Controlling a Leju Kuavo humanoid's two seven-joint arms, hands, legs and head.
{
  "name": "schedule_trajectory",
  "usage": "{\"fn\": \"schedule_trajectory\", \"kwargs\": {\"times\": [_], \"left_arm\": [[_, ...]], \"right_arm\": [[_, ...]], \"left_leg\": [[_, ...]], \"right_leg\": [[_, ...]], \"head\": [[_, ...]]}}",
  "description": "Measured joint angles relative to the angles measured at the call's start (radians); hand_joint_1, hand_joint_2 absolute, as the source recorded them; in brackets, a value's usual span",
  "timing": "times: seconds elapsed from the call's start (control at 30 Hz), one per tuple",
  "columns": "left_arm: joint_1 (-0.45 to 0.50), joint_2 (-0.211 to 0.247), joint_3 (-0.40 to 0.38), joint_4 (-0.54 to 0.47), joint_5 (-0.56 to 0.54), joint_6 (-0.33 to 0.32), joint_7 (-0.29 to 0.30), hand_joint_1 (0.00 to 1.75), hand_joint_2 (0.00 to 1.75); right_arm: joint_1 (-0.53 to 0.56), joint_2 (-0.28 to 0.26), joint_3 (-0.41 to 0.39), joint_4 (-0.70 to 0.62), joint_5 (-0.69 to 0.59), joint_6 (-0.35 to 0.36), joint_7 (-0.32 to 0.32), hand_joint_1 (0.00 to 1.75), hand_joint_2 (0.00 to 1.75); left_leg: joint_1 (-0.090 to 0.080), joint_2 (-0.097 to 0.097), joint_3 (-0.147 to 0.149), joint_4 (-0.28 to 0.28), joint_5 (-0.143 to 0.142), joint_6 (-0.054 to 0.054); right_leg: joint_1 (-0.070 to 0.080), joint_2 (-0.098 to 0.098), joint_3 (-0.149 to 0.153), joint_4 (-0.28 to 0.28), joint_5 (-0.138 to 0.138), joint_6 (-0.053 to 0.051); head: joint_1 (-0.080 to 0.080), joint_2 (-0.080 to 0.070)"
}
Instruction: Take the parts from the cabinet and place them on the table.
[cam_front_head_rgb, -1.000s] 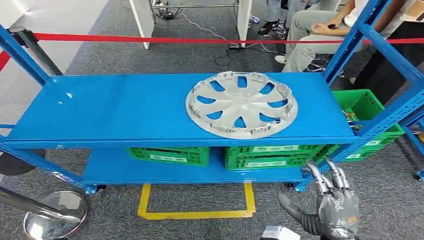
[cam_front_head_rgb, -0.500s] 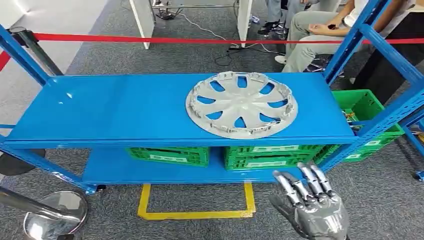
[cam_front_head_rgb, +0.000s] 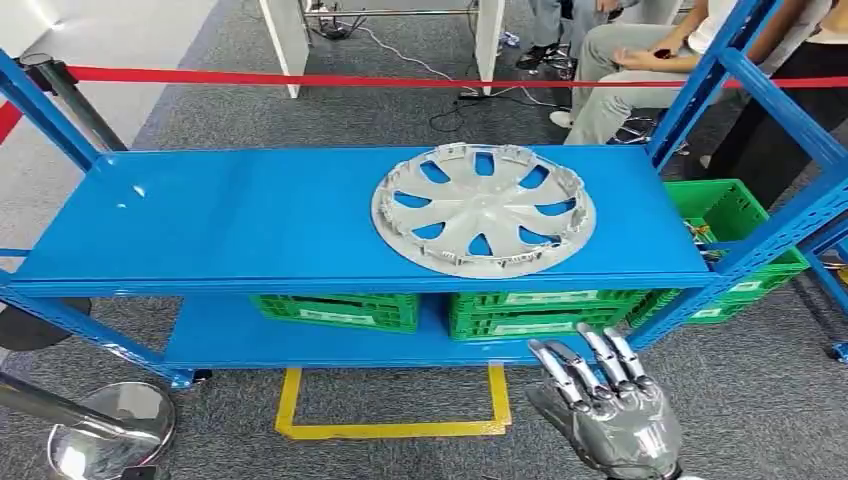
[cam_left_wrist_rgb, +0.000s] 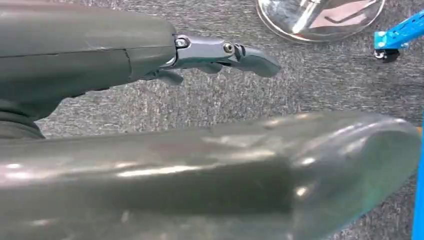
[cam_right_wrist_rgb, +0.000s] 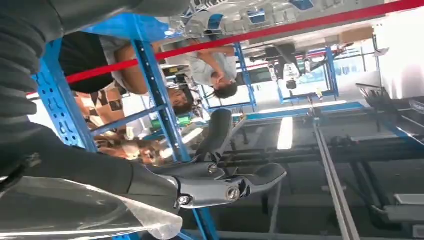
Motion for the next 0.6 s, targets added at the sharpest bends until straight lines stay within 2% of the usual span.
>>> {"fn": "schedule_trajectory", "kwargs": {"times": [0.13, 0.27, 0.6], "left_arm": [[0.000, 0.000, -0.002, 0.000, -0.005, 0.000, 0.011, 0.00, 0.00], [-0.001, 0.000, -0.013, 0.000, -0.019, -0.009, 0.011, 0.00, 0.00], [-0.009, 0.005, -0.048, 0.000, -0.043, -0.023, 0.026, 0.00, 0.00]], "right_arm": [[-0.026, 0.003, 0.034, 0.014, -0.020, 0.017, 0.044, 0.00, 1.75], [-0.076, 0.006, 0.081, 0.040, -0.117, 0.079, 0.059, 0.00, 1.75], [-0.196, 0.062, 0.112, 0.119, -0.173, 0.200, -0.030, 0.00, 1.75]], "left_leg": [[0.000, 0.000, 0.000, 0.000, 0.000, 0.000], [0.000, 0.000, 0.000, 0.000, 0.000, 0.000], [0.000, 0.000, 0.000, 0.000, 0.002, 0.000]], "right_leg": [[0.000, 0.000, 0.000, 0.000, 0.000, 0.000], [0.000, 0.000, 0.000, 0.000, 0.001, 0.000], [0.000, 0.000, 0.000, 0.000, 0.001, 0.000]], "head": [[0.000, 0.000], [0.000, 0.000], [0.000, 0.000]]}}
